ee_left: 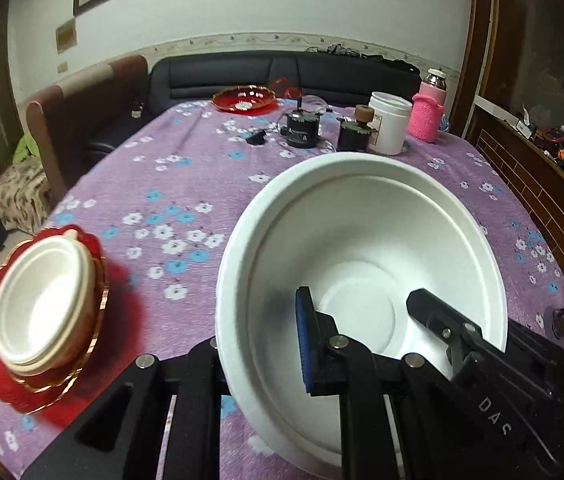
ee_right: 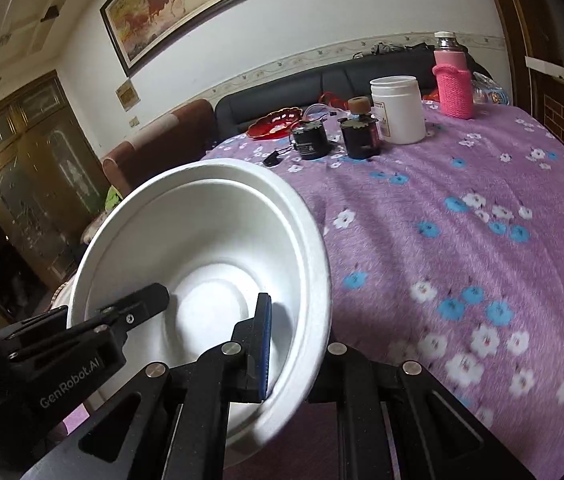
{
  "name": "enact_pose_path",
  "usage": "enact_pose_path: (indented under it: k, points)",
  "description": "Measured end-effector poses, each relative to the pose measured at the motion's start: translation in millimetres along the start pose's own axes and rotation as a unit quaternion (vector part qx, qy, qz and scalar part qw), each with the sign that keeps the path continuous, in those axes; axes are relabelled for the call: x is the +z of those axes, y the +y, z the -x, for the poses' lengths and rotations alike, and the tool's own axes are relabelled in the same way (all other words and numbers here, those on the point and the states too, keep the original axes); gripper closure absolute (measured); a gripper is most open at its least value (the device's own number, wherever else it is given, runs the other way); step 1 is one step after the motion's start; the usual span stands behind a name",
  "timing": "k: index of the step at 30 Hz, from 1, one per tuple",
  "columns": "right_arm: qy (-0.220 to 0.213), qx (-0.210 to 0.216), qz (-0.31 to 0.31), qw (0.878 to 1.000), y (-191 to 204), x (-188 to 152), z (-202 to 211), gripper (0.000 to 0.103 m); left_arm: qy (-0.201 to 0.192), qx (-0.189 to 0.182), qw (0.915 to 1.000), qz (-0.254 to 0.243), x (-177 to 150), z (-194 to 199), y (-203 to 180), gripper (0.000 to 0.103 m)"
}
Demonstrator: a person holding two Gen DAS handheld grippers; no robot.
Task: Organize plates and bowls
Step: 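Carry the white bowl with both grippers to the bowl stack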
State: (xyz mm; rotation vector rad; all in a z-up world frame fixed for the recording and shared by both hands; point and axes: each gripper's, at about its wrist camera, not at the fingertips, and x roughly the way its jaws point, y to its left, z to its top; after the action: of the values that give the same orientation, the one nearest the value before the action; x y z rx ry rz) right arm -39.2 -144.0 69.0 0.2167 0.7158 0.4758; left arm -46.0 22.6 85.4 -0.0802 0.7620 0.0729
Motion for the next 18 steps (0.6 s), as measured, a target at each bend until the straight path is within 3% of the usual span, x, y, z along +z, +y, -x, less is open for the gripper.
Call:
enact_pose_path:
  k: [8, 18]
  points:
    - [-0.015, 0.016, -0.025, 0.999, 13, -12, 23, 0.090, -0.035, 0.008, 0.9992, -0.014, -7, 32, 4, 0.089]
    - [-0.015, 0.013, -0.023, 1.000, 29, -18, 29, 0.090, -0.041, 0.010, 0.9991, -0.010, -13, 44, 13, 0.089]
